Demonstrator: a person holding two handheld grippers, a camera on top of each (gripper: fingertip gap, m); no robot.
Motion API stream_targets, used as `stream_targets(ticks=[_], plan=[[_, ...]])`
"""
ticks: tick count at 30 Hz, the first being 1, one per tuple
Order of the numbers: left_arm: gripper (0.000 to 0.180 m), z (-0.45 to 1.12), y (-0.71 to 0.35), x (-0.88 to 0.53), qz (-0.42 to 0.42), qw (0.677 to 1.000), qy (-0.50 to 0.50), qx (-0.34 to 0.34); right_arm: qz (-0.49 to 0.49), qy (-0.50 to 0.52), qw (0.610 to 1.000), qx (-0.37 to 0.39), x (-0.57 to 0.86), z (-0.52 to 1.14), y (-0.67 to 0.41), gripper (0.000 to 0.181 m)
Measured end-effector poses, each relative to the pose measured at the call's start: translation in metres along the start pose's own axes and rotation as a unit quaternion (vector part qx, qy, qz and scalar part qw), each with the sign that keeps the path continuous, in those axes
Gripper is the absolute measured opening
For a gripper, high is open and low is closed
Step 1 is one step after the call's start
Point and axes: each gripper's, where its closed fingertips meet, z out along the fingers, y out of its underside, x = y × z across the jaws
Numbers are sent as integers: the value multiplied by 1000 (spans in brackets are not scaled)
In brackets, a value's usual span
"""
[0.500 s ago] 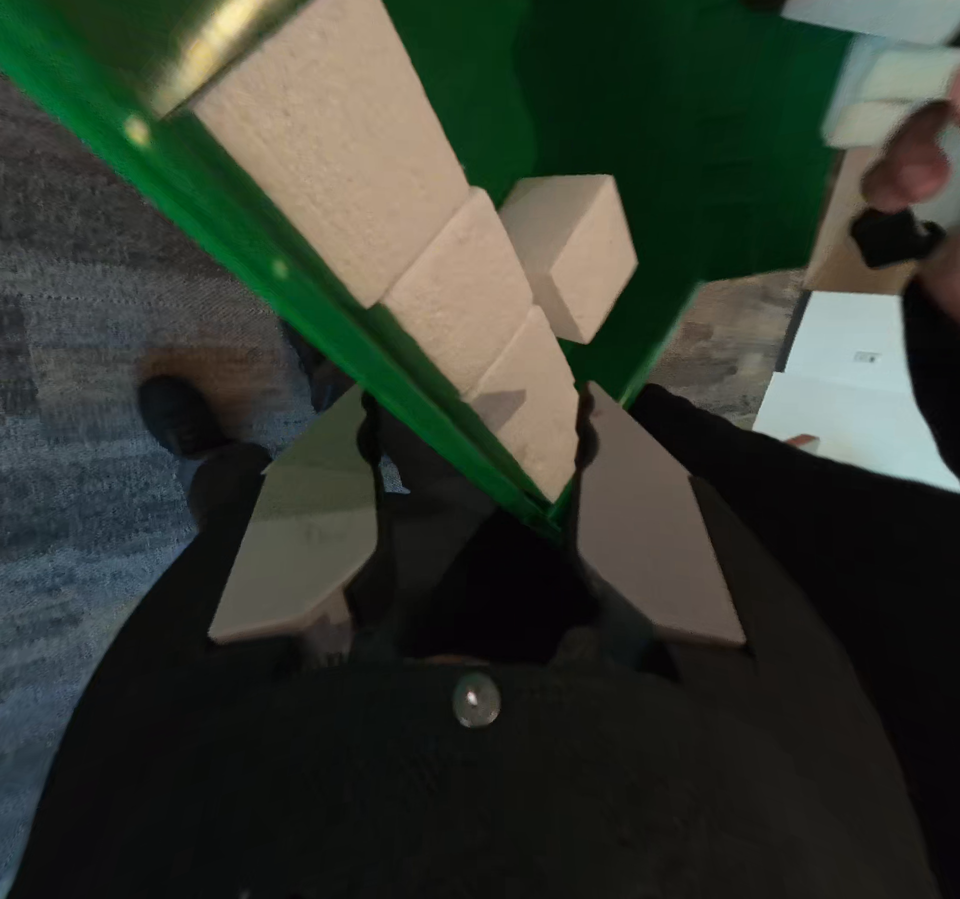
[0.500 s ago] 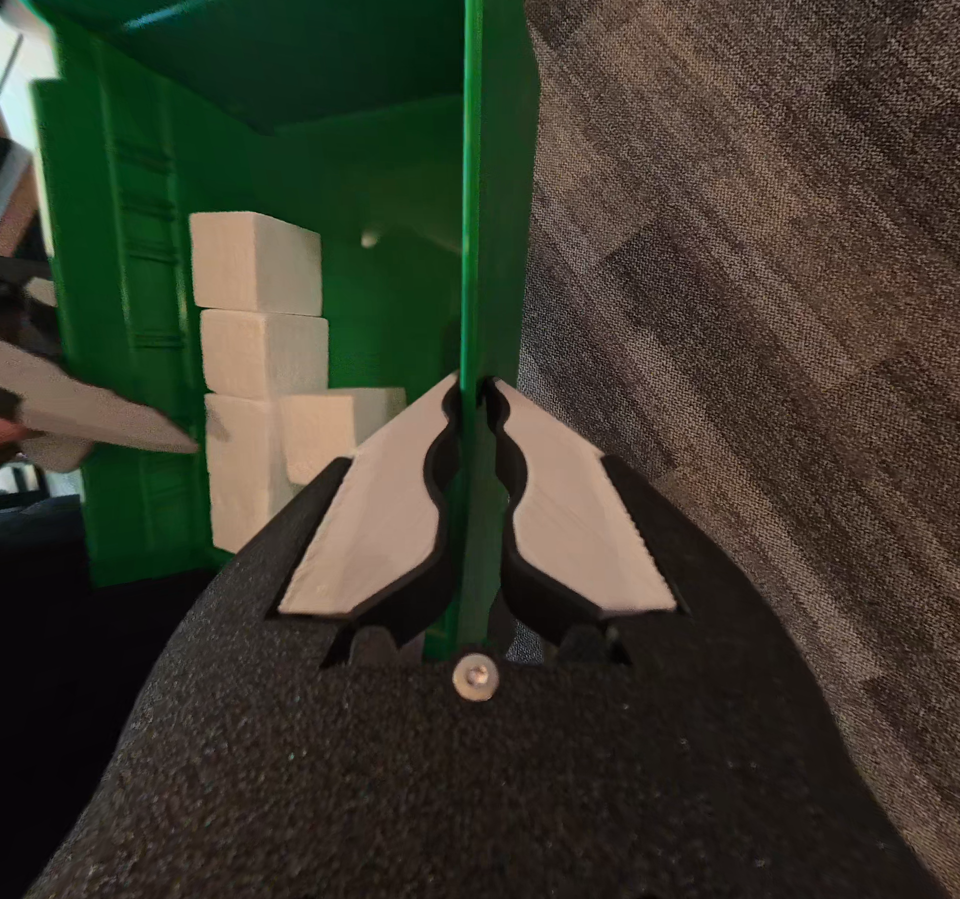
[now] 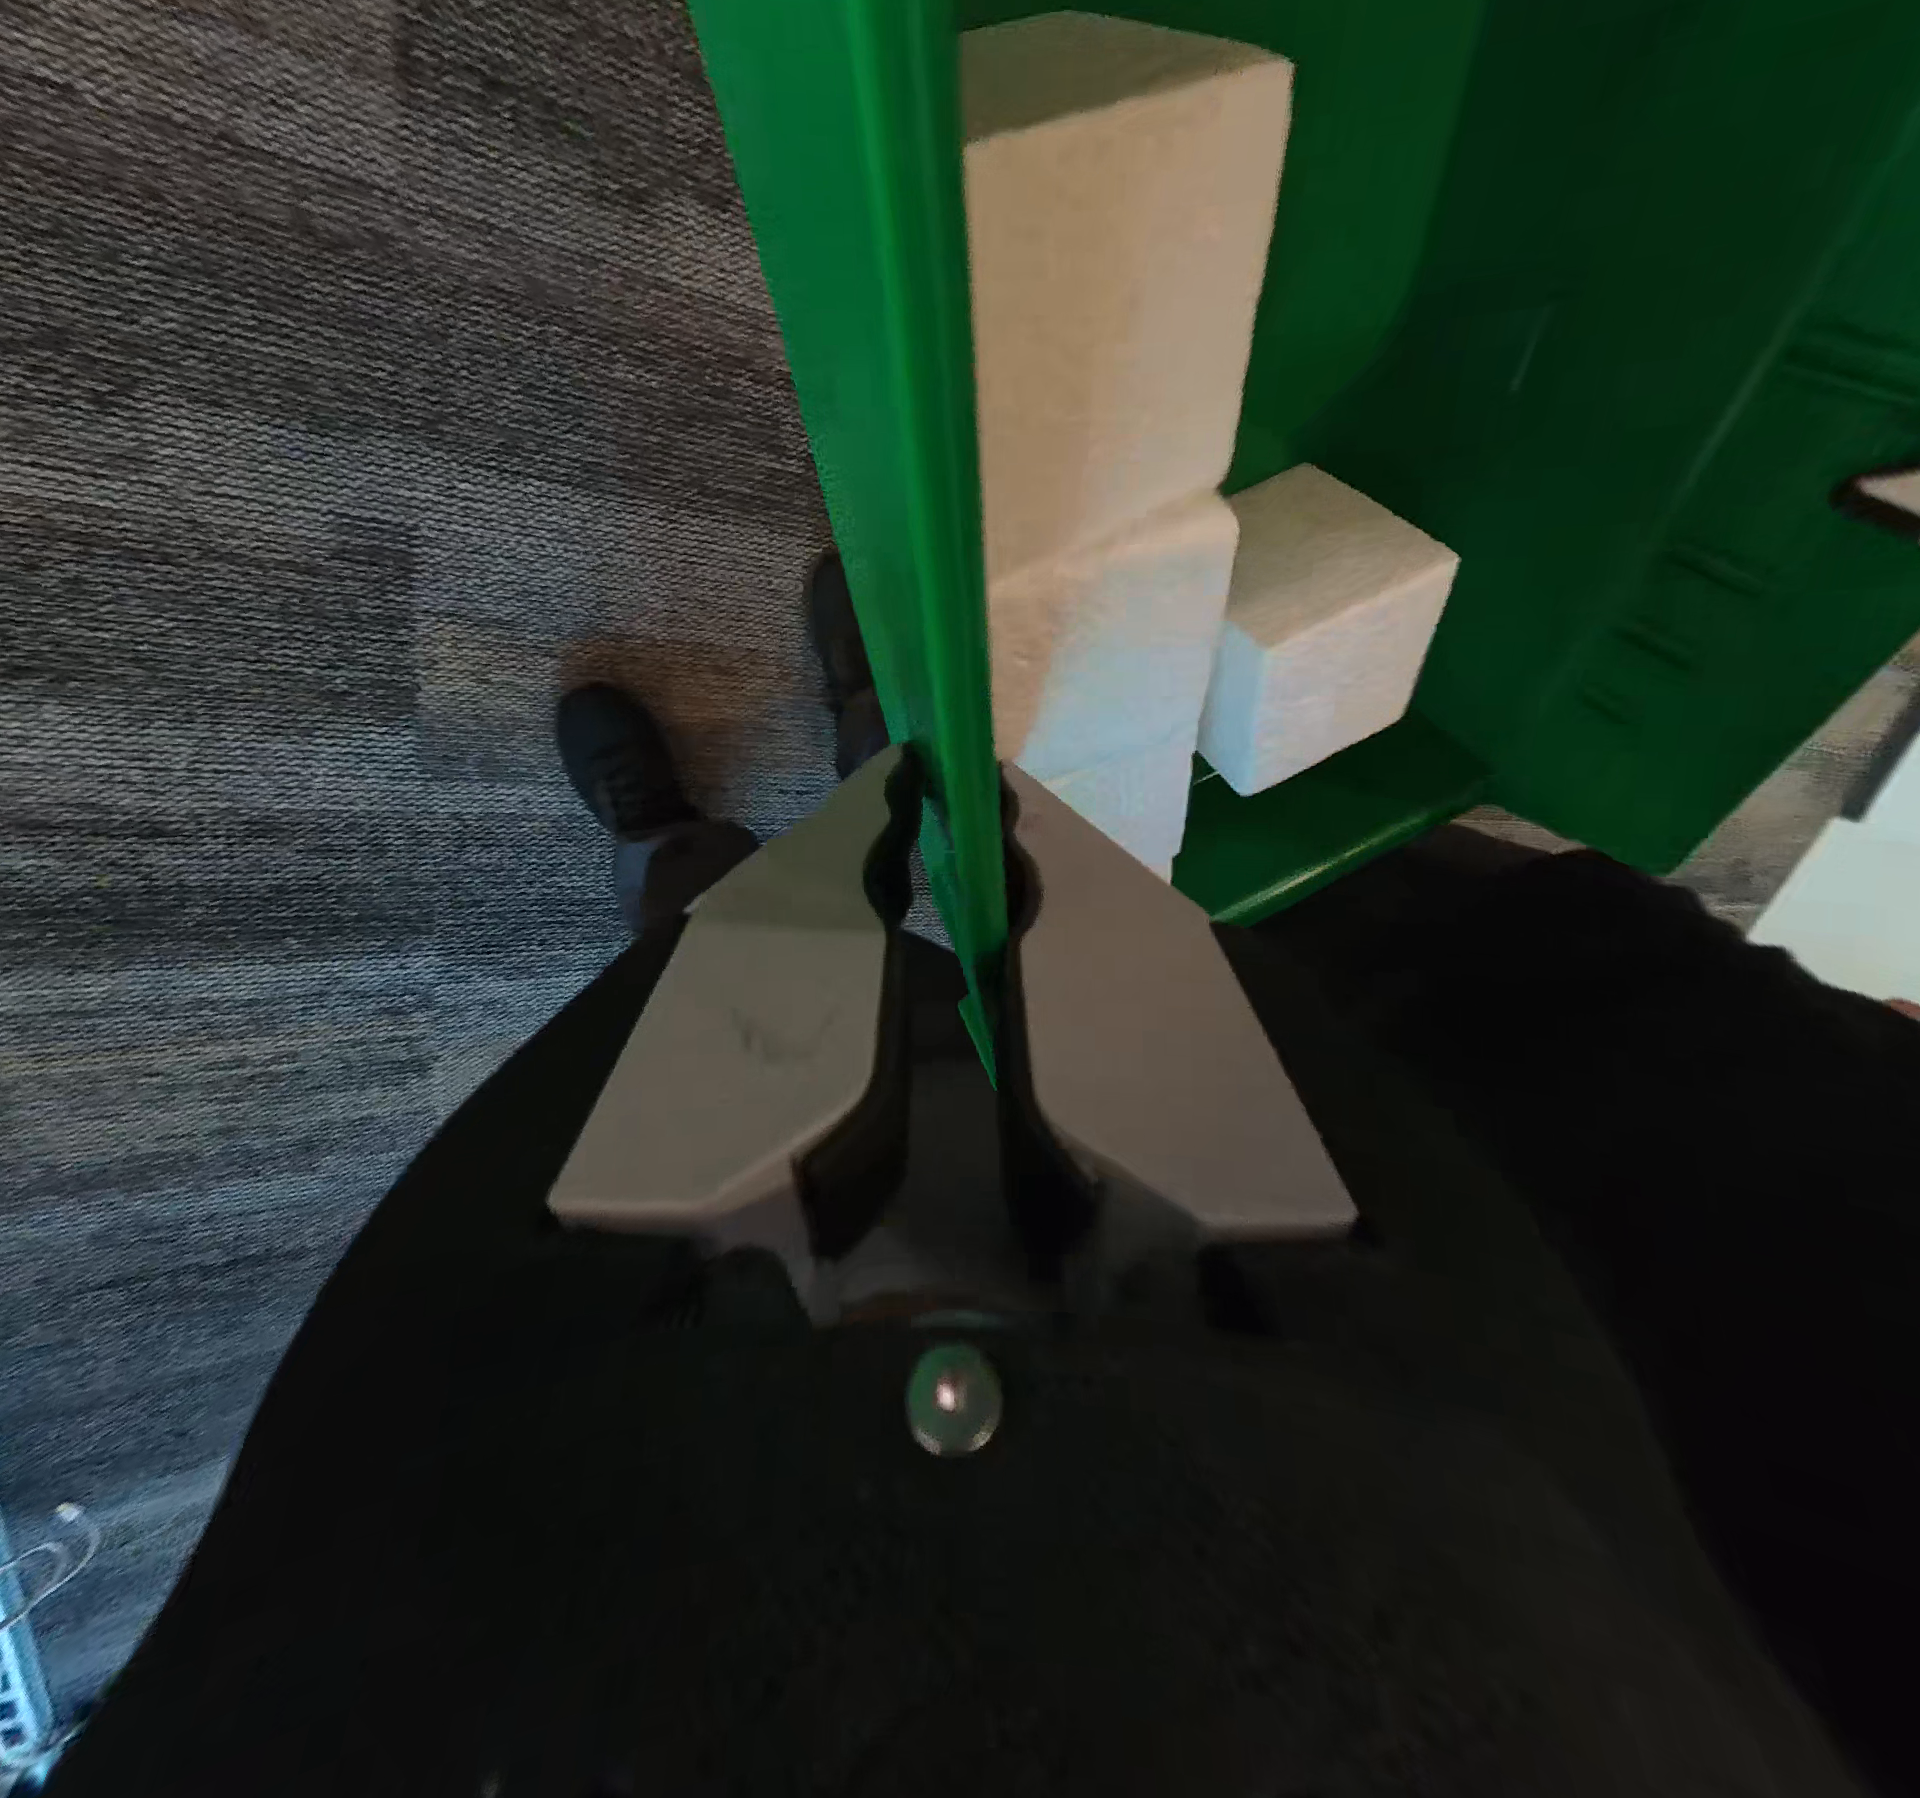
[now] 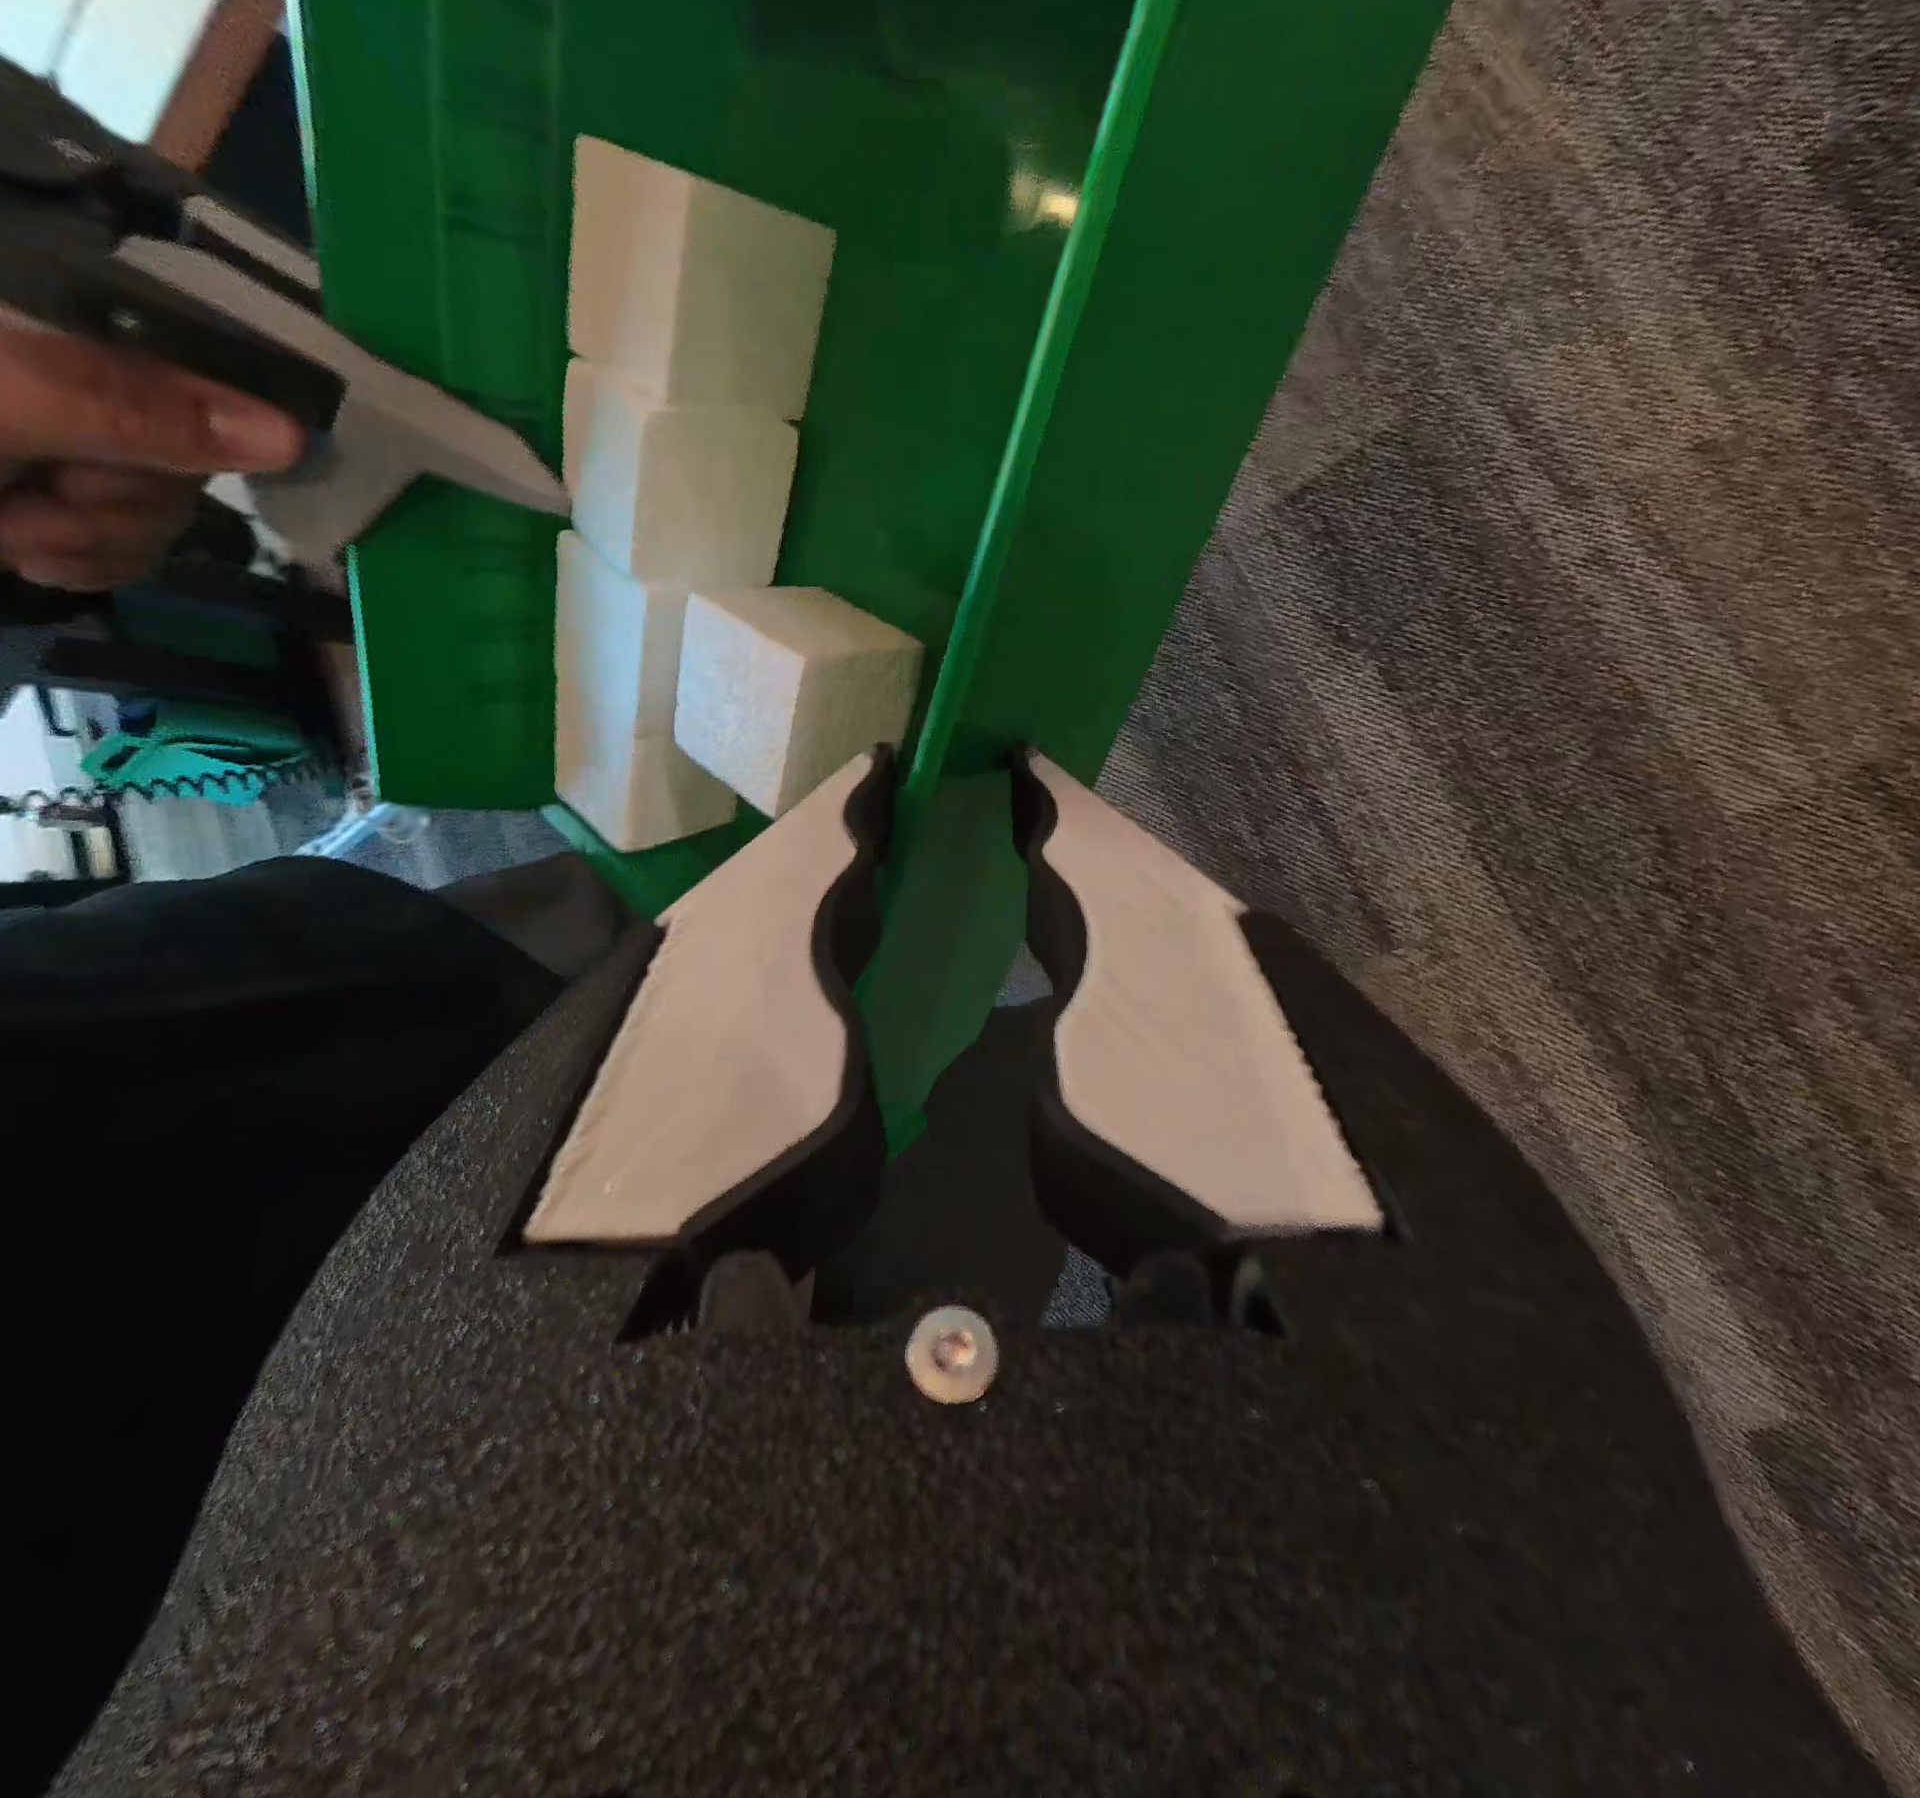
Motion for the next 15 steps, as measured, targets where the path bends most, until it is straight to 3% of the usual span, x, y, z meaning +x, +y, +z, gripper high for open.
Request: stream_targets(ticks=[3, 5, 15], plan=[[2, -6, 0, -16, 1, 1000, -24, 2, 10, -52, 998, 20, -19, 2, 0, 28], [1, -10, 1, -17, -13, 1000, -9, 0, 23, -94, 994, 47, -33, -3, -6, 42], [2, -12, -8, -26, -18, 1000, -18, -3, 17, -113, 991, 74, -27, -7, -16, 48]])
